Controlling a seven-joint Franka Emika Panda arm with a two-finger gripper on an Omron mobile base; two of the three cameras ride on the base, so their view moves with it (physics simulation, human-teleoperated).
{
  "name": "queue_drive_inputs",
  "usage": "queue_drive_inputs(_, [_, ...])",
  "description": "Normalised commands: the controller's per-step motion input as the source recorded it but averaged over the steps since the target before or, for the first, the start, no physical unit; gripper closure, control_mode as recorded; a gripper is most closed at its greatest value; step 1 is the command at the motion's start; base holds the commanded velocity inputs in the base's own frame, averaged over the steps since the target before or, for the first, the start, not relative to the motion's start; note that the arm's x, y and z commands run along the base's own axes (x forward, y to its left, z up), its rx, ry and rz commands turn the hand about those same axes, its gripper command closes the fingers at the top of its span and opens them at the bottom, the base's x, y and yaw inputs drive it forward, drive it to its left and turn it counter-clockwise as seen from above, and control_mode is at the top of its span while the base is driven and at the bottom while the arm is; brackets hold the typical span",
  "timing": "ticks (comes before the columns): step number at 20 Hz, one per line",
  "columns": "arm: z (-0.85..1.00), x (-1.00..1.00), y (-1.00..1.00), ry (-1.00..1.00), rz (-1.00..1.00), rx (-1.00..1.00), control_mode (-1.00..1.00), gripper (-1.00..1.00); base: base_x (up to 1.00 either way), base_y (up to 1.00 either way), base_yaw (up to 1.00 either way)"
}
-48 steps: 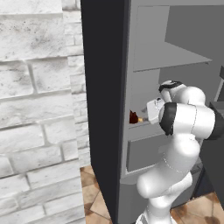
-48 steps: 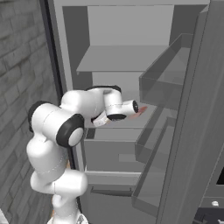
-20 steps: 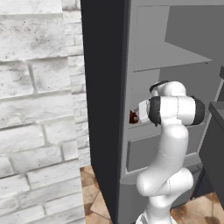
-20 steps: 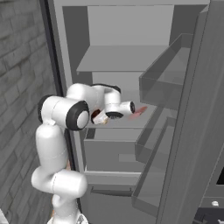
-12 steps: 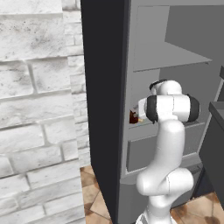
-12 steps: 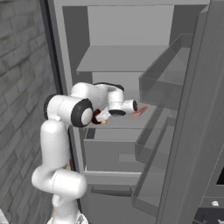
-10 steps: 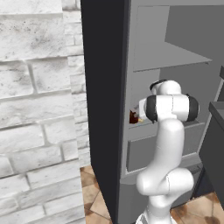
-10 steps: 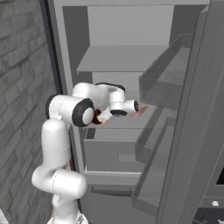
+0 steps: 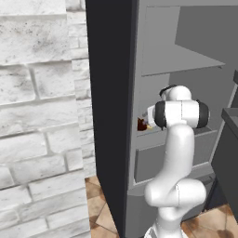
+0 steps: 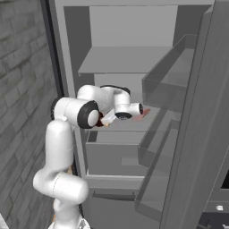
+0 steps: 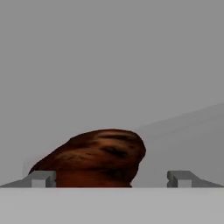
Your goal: Gather the sweet potato and bell pepper from the fridge and place them on a tray on the dining counter. Then gather the steaks from the fridge and place them on the other tray.
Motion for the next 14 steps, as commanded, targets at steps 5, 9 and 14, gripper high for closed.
queue_drive_inputs(5, [-0.59, -0.18, 0.46, 0.1, 0.0, 0.0, -1.0, -1.0, 0.0, 0.0, 0.0])
queue_drive_inputs(9, [-0.91, -0.14, 0.35, 0.18, -0.08, -0.02, -1.0, -1.0, 0.0, 0.0, 0.0])
queue_drive_inputs(14, [-0.99, -0.3, 0.35, 0.12, -0.15, -0.07, -1.0, -1.0, 0.0, 0.0, 0.0])
